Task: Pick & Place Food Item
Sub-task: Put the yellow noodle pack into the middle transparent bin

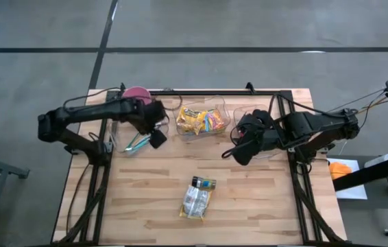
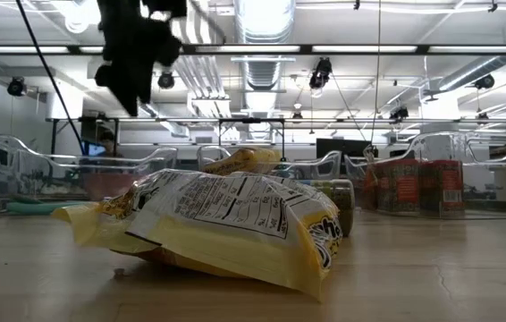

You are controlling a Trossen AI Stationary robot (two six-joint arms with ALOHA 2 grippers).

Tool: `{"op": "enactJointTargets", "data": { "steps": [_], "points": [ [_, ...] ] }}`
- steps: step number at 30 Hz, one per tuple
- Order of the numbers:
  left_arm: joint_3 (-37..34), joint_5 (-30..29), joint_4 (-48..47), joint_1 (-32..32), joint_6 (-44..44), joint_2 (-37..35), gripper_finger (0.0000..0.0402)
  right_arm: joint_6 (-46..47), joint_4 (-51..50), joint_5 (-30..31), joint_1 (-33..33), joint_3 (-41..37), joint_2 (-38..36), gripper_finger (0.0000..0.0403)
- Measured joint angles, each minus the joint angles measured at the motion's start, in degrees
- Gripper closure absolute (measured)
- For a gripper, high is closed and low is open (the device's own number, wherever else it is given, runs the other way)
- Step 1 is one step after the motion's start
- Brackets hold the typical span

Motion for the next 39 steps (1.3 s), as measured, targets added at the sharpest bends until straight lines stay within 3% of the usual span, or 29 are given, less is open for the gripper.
{"op": "enactJointTargets", "data": {
  "steps": [5, 13, 19, 26, 32, 39],
  "points": [
    [3.69, 0.53, 4.72, -11.31, -8.03, 0.0, 0.0148, 0.96, -1.75, -0.06, -0.02, 0.0, -0.24, 0.0221],
    [2.08, 0.84, 27.01, -24.16, -20.18, 0.94, 0.0178, 0.03, -1.49, -0.04, -0.02, 0.01, -0.33, 0.0221],
    [-0.72, 0.45, 27.9, -27.12, -27.96, 3.62, 0.0181, -0.3, -1.49, 0.23, 0.0, 0.02, -0.32, 0.0221],
    [-2.78, 4.33, 36.72, -29.69, -33.97, 9.48, 0.0181, 1.4, -1.82, -1.04, 0.0, 0.02, -0.32, 0.0221],
    [-0.59, 8.76, 37.39, -29.95, -33.14, 15.4, 0.0181, -0.32, -2.21, -8.19, 0.04, -0.43, -0.33, 0.0221],
    [2.46, 10.25, 36.46, -30.3, -29.67, 21.8, 0.0181, 0.91, -2.46, -8.75, 0.02, -0.5, -0.33, 0.0221]
  ]
}}
